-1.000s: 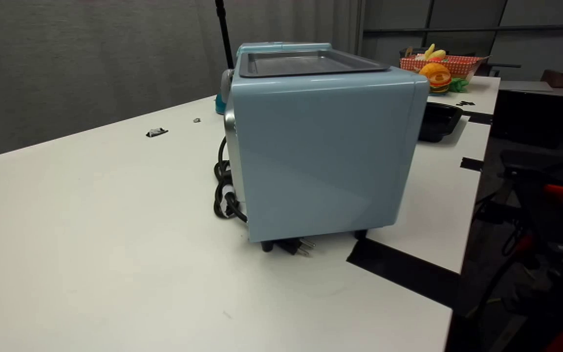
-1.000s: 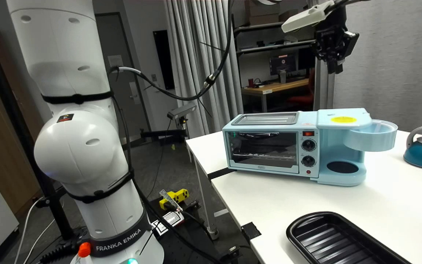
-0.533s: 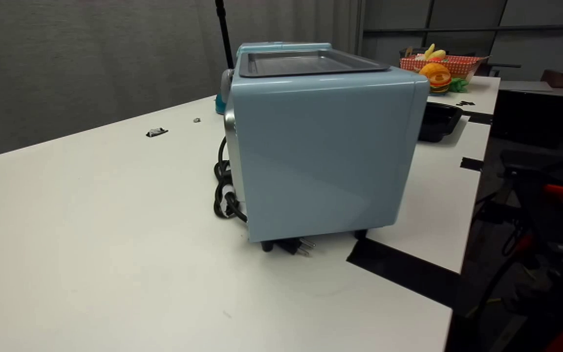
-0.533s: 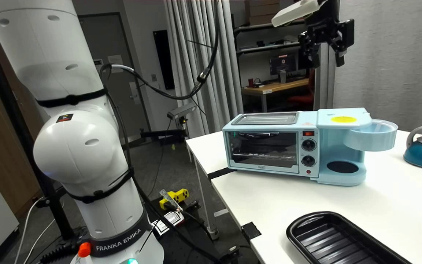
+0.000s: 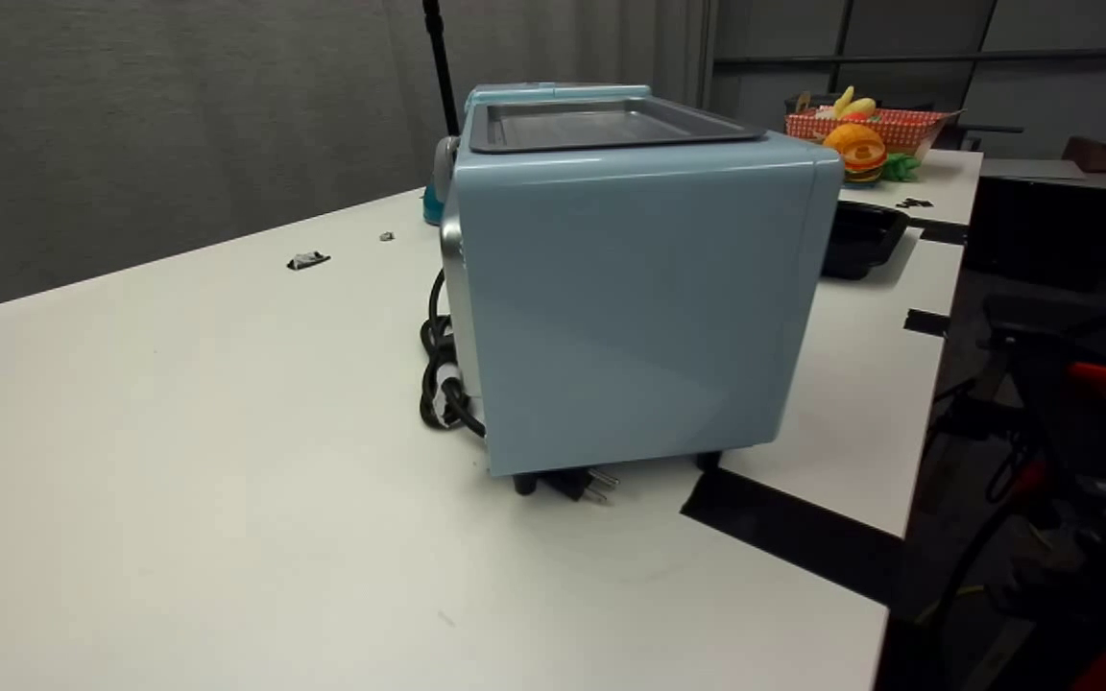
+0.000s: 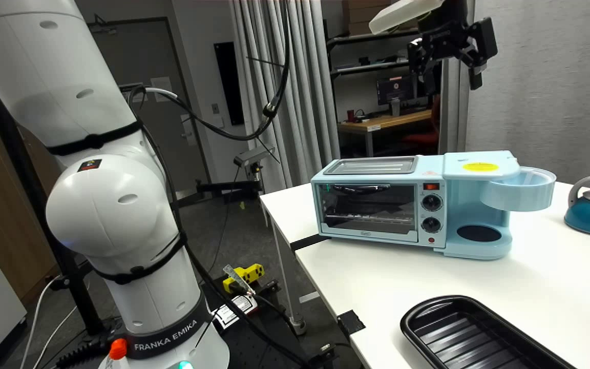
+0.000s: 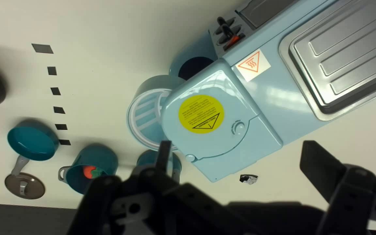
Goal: Press the button to eject the compartment on the side of the oven.
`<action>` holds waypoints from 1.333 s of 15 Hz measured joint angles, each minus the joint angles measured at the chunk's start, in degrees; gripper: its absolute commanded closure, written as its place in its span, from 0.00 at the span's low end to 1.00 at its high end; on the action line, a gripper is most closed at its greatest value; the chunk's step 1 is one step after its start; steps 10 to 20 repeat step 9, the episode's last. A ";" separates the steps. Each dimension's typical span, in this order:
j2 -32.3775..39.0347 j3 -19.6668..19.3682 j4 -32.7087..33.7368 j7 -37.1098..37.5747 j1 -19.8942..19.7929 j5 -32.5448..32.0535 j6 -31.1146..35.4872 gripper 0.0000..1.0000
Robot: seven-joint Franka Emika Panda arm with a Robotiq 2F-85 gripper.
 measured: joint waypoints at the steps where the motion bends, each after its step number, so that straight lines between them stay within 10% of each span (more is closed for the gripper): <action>1: -0.54 -0.11 -0.53 -0.13 0.00 0.00 0.00 0.00; 20: -1.09 -0.14 -1.18 -0.23 0.00 0.00 0.00 0.00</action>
